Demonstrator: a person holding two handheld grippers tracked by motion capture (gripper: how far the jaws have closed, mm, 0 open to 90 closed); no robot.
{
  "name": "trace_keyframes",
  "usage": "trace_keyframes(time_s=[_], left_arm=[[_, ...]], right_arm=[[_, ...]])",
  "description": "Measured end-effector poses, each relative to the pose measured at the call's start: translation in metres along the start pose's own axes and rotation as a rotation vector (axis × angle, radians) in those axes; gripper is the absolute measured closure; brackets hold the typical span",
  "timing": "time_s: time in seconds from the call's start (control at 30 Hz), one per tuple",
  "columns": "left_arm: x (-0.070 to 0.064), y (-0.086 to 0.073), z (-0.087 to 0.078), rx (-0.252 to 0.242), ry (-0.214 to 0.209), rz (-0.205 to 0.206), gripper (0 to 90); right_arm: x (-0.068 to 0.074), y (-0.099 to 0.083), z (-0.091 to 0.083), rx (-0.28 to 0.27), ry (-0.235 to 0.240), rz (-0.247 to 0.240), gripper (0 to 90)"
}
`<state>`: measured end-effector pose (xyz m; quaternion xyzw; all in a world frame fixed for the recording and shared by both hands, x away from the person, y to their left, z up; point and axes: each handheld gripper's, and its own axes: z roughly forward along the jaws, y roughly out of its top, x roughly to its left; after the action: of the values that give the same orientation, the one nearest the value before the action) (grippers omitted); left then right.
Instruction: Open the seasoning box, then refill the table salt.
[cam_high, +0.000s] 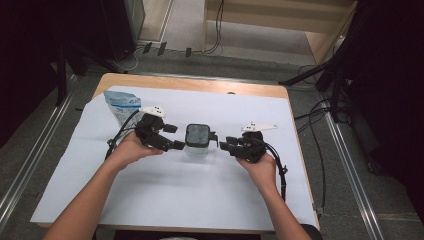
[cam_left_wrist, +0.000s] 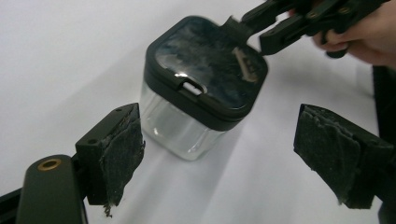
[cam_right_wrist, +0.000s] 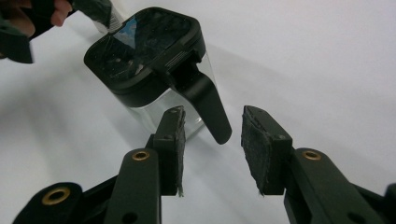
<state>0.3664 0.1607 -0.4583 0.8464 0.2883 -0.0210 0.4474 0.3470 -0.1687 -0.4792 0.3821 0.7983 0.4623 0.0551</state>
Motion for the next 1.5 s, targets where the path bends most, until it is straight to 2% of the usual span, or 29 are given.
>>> trace_keyframes(time_s=[0.13, 0.27, 0.43, 0.53, 0.57, 0.67, 0.7, 0.9, 0.93, 1.0, 1.07, 1.23, 1.33, 1.5], left_arm=[[0.001, 0.007, 0.002, 0.008, -0.022, 0.039, 16.6], [0.006, 0.009, 0.003, -0.028, -0.060, 0.037, 16.5], [0.011, 0.007, 0.007, -0.035, -0.058, 0.047, 16.7], [0.014, 0.006, 0.010, -0.024, -0.057, 0.045, 16.8], [0.014, 0.007, 0.011, -0.006, -0.060, 0.048, 16.7], [0.014, 0.013, 0.012, 0.018, -0.057, 0.075, 15.0], [0.014, 0.015, 0.012, 0.009, -0.059, 0.081, 14.6], [0.019, 0.018, 0.016, 0.007, -0.089, 0.088, 12.3], [0.019, 0.018, 0.017, 0.011, -0.099, 0.097, 11.9], [0.016, 0.017, 0.019, 0.016, -0.090, 0.146, 14.5], [0.014, 0.016, 0.023, 0.024, -0.077, 0.160, 14.6], [0.016, 0.015, 0.031, 0.037, -0.073, 0.144, 13.4], [0.017, 0.013, 0.037, 0.059, -0.076, 0.152, 11.5], [0.018, 0.011, 0.045, 0.065, -0.077, 0.148, 11.3]], right_arm=[[0.002, 0.001, 0.000, -0.008, 0.002, -0.003, 62.1], [0.000, 0.002, 0.001, -0.020, 0.005, 0.007, 66.3], [0.000, 0.002, 0.003, -0.020, 0.002, 0.008, 73.0], [0.000, 0.003, 0.004, -0.023, -0.002, 0.001, 78.2], [0.000, 0.003, 0.005, -0.026, -0.004, 0.003, 80.4], [-0.002, 0.004, 0.006, -0.028, -0.009, 0.008, 88.6], [-0.002, 0.005, 0.007, -0.030, -0.009, 0.008, 90.0], [-0.004, 0.007, 0.013, -0.026, 0.000, 0.025, 90.0], [-0.004, 0.008, 0.015, -0.024, -0.001, 0.031, 90.0], [-0.004, 0.008, 0.017, -0.025, 0.001, 0.035, 90.0], [-0.004, 0.008, 0.019, -0.020, 0.002, 0.032, 90.0], [-0.004, 0.007, 0.020, -0.012, 0.008, 0.034, 90.0], [-0.004, 0.007, 0.020, -0.010, 0.005, 0.037, 90.0], [-0.004, 0.007, 0.020, -0.006, 0.006, 0.042, 90.0]])
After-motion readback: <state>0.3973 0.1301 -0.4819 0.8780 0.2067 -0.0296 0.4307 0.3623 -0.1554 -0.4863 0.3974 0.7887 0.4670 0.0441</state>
